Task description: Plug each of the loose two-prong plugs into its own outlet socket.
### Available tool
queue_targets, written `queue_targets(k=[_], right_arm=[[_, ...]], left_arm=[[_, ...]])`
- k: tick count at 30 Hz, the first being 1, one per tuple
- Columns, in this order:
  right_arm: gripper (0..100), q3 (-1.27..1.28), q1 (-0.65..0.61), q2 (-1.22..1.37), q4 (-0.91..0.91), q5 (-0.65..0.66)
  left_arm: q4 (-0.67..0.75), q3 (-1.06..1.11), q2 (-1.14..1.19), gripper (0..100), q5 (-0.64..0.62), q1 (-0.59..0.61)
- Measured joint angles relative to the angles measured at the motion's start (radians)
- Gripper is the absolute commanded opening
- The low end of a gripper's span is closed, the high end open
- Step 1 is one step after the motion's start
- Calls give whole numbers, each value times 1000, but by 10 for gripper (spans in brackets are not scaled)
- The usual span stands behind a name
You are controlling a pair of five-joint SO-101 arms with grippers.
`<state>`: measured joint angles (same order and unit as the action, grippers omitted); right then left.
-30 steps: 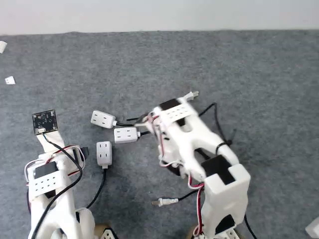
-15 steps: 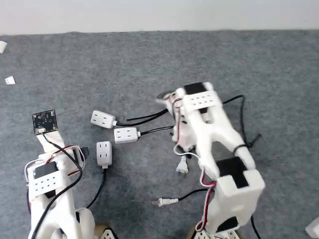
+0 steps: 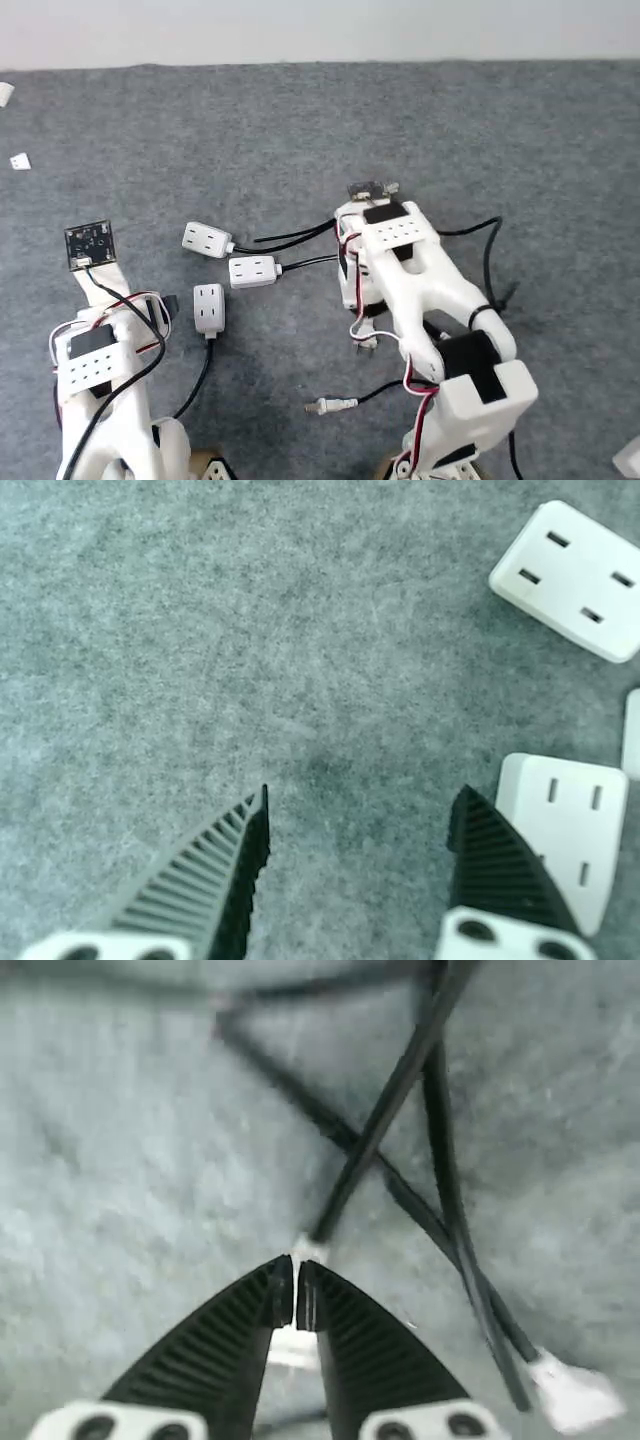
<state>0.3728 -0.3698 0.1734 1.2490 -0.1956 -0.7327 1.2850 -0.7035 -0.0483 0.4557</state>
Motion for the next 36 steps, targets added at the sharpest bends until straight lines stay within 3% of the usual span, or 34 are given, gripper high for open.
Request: queue_targets(k=[6,14,25,29,36], right_arm=[[57,92,-37,0,-143,-63],[76,98,-41,-40,-144,-66],[76,387,9,-413,-252,-37],[76,414,60,-419,-288,-17],[76,402,41,-287,-305,-8]], left_arm=[[0,0,0,276,0,0],[0,0,0,276,0,0],[0,0,0,276,0,0],[0,0,0,276,0,0],[0,0,0,276,0,0]])
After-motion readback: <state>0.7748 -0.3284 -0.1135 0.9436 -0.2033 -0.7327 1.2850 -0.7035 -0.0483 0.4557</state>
